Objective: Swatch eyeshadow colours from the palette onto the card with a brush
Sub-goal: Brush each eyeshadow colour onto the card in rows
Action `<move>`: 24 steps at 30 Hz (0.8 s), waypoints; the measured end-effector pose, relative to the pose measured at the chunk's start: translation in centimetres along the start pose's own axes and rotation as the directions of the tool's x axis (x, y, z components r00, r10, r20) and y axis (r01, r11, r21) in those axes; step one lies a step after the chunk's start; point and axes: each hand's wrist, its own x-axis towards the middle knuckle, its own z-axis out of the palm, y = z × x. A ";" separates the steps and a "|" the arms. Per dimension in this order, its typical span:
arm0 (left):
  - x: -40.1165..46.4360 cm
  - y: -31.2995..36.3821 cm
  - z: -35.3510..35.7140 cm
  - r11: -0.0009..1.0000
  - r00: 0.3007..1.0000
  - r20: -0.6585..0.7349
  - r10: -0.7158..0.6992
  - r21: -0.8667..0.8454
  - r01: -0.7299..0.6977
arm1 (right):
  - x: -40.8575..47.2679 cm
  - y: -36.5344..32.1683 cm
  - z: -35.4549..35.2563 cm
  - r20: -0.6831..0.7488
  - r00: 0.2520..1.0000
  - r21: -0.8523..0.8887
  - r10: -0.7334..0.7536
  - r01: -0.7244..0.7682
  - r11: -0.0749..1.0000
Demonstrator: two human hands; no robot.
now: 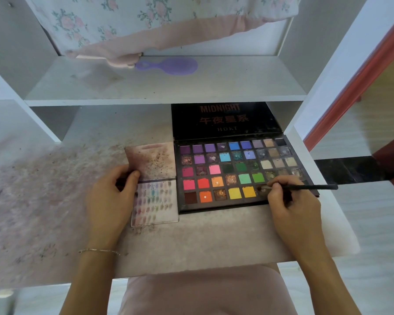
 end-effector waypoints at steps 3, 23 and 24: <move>0.0 -0.1 0.0 1.000 1.000 0.005 -0.001 0.003 0.001 | 0.0 -0.1 0.0 0.022 1.000 -0.012 0.011 -0.011 1.000; 0.0 -0.1 0.0 0.999 1.000 -0.012 0.022 0.024 -0.022 | -1.6 -4.7 5.3 0.241 0.958 0.328 -0.157 0.071 0.942; 0.0 -0.1 0.0 0.999 1.000 -0.011 0.022 0.025 -0.021 | -1.7 -5.0 5.7 0.270 0.949 0.340 -0.162 0.063 0.938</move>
